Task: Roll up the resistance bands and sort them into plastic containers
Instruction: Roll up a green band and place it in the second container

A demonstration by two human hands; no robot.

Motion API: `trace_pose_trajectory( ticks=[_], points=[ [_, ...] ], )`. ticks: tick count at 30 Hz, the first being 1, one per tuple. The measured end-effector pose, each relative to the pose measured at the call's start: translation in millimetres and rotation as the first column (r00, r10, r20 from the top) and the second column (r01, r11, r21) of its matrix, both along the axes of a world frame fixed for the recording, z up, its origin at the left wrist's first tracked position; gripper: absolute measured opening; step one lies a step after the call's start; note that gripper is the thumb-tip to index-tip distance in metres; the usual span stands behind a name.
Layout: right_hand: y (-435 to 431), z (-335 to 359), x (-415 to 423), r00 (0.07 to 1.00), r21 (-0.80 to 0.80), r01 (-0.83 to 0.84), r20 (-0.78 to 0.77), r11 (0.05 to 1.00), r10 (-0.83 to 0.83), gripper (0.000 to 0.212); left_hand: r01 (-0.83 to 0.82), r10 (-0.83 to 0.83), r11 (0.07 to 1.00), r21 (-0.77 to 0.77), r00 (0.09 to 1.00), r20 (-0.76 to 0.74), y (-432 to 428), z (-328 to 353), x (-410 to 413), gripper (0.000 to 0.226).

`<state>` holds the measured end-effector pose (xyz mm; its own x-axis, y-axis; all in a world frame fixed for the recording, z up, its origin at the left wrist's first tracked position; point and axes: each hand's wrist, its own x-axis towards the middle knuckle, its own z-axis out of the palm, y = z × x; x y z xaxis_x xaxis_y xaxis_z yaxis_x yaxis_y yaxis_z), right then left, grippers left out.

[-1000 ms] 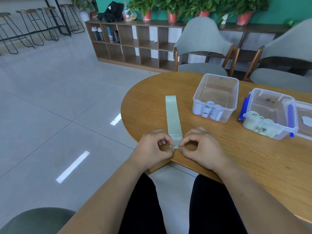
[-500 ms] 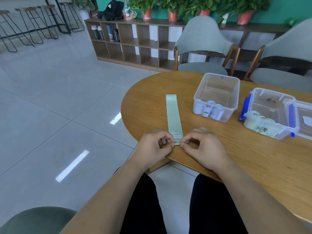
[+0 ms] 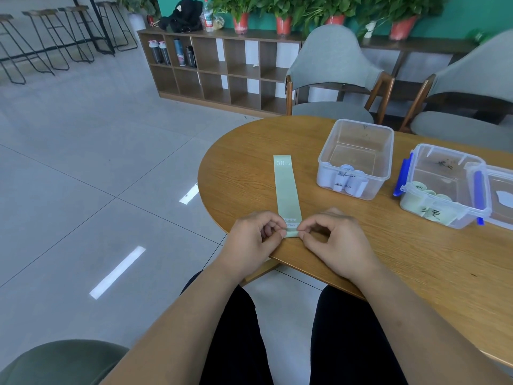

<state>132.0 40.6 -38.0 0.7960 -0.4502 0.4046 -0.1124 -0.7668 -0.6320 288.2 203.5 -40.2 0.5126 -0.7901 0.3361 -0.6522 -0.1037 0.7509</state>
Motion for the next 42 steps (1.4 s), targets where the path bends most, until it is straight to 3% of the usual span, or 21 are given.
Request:
trace_pose_trajectory(
  ticks=[7, 18, 28, 42],
  points=[
    [-3, -4, 3, 1.0, -0.079, 0.009, -0.028, 0.997, -0.012, 0.014, 0.01, -0.01, 1.0, -0.005, 0.994, 0.109, -1, -3, 0, 0.007],
    [-1, -7, 5, 0.999, -0.156, 0.04, -0.026, 0.987, -0.045, 0.005, 0.028, -0.025, 0.999, -0.021, 0.993, 0.115, -3, -11, 3, 0.01],
    [4, -6, 2, 0.998, -0.282, 0.016, -0.049, 0.959, -0.031, 0.012, -0.011, 0.019, 0.999, -0.052, 0.987, 0.16, -5, -14, 0, 0.005],
    [2, -8, 7, 0.996, -0.275, 0.016, -0.085, 0.961, -0.041, 0.009, -0.01, 0.018, 0.998, -0.068, 0.993, 0.118, -4, -11, -1, 0.016]
  ],
)
